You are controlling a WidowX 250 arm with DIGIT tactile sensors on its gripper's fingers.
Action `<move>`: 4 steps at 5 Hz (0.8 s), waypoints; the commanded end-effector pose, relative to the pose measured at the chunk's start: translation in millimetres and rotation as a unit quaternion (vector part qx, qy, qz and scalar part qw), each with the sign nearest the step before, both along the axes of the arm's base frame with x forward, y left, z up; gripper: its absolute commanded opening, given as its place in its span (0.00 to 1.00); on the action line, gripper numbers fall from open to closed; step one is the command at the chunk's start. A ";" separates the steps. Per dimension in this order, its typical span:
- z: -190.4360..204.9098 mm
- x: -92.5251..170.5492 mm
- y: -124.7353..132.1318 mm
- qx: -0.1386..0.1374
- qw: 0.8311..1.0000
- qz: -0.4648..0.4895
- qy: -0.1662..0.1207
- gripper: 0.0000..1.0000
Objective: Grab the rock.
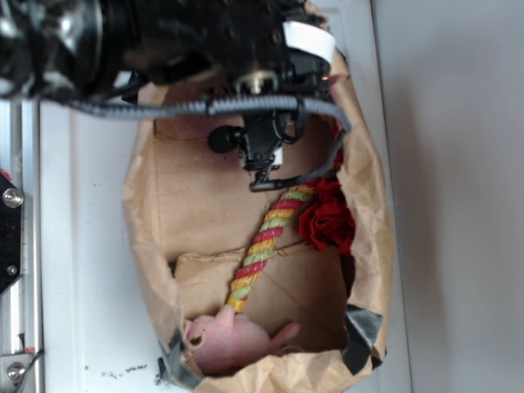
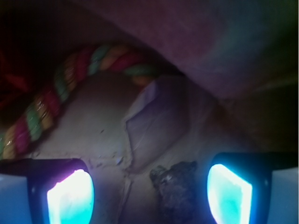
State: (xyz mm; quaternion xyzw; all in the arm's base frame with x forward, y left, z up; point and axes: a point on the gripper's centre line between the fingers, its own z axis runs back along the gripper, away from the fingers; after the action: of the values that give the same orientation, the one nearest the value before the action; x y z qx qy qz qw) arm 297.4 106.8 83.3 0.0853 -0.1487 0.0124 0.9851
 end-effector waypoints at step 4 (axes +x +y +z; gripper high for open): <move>17.0 2.8 18.0 0.000 1.000 -0.006 -0.017 1.00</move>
State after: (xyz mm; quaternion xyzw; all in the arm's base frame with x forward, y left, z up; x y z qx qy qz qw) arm 297.1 109.3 82.0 0.0708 -0.1445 -0.0071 0.9869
